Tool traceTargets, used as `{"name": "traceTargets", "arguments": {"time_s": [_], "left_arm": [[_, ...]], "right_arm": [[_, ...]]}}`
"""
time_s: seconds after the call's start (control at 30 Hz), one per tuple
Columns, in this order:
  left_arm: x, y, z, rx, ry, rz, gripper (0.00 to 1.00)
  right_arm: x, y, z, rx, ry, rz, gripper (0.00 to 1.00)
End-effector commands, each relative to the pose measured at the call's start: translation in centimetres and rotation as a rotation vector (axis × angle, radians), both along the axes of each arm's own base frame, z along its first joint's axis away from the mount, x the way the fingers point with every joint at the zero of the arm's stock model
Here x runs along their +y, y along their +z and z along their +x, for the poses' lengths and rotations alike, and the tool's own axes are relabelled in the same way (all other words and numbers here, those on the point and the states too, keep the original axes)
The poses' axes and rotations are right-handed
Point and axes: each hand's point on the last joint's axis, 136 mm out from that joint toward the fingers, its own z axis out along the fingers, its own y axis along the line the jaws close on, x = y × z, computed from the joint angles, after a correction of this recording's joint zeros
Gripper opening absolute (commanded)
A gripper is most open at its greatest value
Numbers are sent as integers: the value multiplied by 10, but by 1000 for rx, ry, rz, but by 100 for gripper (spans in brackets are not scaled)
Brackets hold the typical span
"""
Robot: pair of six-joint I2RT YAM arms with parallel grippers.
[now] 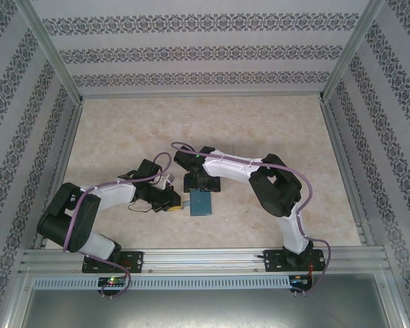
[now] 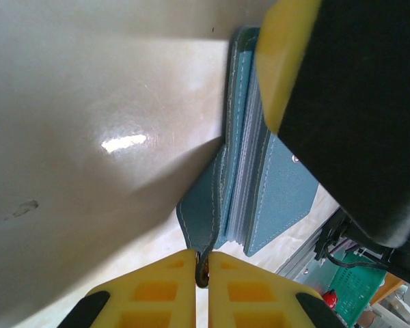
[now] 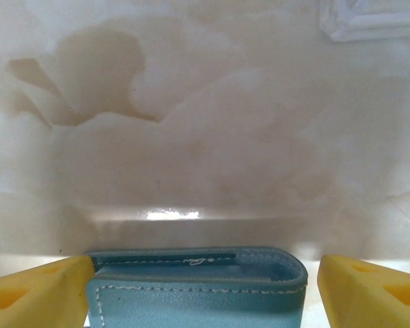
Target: Take the credit cards out of the card holder
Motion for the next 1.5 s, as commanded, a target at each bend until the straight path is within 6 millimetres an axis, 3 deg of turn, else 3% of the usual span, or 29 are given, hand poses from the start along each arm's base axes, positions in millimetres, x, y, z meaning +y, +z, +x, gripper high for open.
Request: {"name": "traceTargets", "arguments": {"time_s": [0.0, 0.37, 0.57, 0.8, 1.07, 1.27, 1.47], "left_arm": [[4, -2, 3, -11, 20, 9, 10], [5, -1, 4, -12, 22, 15, 10], [5, -1, 4, -12, 25, 20, 10], [6, -1, 5, -13, 30, 25, 10], [6, 0, 8, -16, 36, 35, 10], [9, -1, 8, -15, 51, 51, 10], [12, 0, 11, -27, 77, 71, 10]], "right_arm": [[-2, 3, 0, -7, 4, -22, 84], [-12, 30, -3, -45, 4, -21, 82], [-20, 34, -8, -39, 10, -39, 78], [-28, 40, -14, -38, 15, -45, 61], [-30, 40, -20, -19, 20, -26, 31], [-24, 40, -31, 34, 22, 43, 25], [-30, 43, -46, 72, 24, 63, 25]]}}
